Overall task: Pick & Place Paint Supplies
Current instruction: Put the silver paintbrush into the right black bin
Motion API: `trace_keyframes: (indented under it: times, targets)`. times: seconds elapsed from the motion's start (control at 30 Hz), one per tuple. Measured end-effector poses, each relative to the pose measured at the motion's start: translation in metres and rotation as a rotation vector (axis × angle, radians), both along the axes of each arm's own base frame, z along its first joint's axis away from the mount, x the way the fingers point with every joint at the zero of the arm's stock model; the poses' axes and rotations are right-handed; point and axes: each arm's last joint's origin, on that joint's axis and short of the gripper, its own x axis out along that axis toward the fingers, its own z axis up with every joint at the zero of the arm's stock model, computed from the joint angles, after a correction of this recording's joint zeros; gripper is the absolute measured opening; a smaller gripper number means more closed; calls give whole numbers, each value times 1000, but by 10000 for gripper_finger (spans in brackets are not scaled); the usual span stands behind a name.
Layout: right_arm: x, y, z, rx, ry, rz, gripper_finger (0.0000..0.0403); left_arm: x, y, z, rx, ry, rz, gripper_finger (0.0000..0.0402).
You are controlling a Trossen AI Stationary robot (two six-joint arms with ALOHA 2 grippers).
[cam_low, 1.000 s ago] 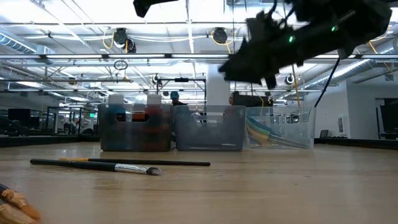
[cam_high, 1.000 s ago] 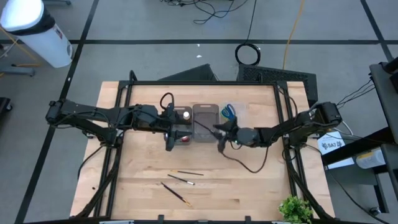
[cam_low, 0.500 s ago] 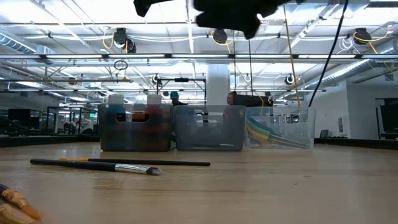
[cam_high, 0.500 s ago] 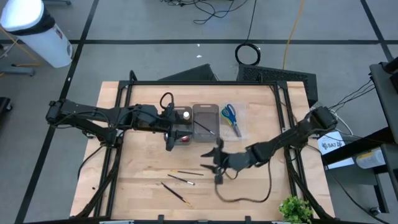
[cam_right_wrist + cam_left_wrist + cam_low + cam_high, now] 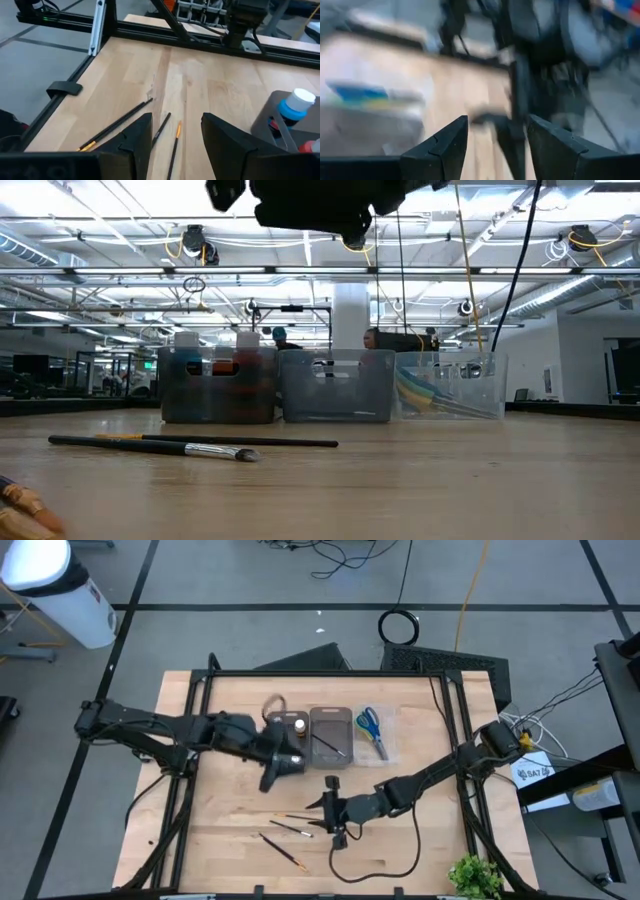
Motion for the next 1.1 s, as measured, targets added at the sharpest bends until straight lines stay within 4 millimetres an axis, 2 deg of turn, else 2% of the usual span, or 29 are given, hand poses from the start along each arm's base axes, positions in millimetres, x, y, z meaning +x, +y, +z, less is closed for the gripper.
trace_keyframes:
  times: [0.17, 0.27, 0.37, 0.47, 0.67, 0.9, 1.1]
  targets:
    - [0, 0, 0, -2, 6, 1, 155, -7, -26, -41, 53, 312, -82, 214]
    - [-1, 0, -2, -8, 20, 2, 155, -13, -43, -74, 90, 458, -96, 214]
    - [-1, 1, -2, 22, 22, -8, 155, -17, -57, -99, 126, 535, -108, 214]
    - [-2, 6, -7, 110, 56, -35, 155, -19, -67, -113, 139, 534, -78, 214]
    - [4, 28, -61, 123, 207, -46, 155, -19, -78, -103, 201, 380, -28, 214]
    - [26, 37, -85, 73, 285, -55, 155, -10, -82, -90, 230, 209, -34, 214]
    - [33, 41, -105, 54, 314, -73, 155, -9, -82, -88, 183, 198, -12, 214]
